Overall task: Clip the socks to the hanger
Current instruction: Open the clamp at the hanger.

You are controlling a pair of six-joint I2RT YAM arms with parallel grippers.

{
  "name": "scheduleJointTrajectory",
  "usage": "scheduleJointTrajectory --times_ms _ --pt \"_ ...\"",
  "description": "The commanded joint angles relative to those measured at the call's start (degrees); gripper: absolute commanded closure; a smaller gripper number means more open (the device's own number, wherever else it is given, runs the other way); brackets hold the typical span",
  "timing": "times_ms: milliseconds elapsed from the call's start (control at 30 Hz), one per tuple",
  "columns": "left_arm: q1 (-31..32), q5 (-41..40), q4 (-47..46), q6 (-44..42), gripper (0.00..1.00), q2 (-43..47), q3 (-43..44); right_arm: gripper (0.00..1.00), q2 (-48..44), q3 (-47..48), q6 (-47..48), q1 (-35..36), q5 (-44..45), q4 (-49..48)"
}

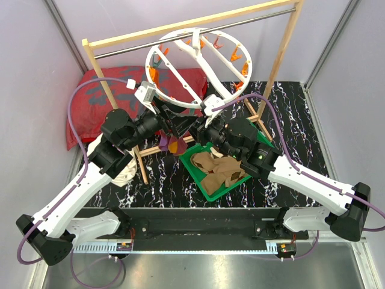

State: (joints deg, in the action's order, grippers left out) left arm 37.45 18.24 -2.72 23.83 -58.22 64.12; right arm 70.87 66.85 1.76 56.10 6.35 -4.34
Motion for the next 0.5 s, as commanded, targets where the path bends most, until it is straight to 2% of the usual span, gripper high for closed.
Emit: scheduleJointTrajectory --times_ms 0,300,467 --pt "0.6 3.56 -2.64 -1.07 0.25 -0.23 0.75 0.94 0.41 2.58 1.31 1.03 -3.45 1.08" --pt "0.69 0.75 -0.27 -1.42 0.42 -1.99 1.62 0.93 0.41 2.85 2.11 0.95 -3.01 2.32" --pt "0.69 -3.38 -0.09 0.33 0.53 -1.55 1.45 0.93 -0.47 1.27 2.37 0.95 -2.57 2.49"
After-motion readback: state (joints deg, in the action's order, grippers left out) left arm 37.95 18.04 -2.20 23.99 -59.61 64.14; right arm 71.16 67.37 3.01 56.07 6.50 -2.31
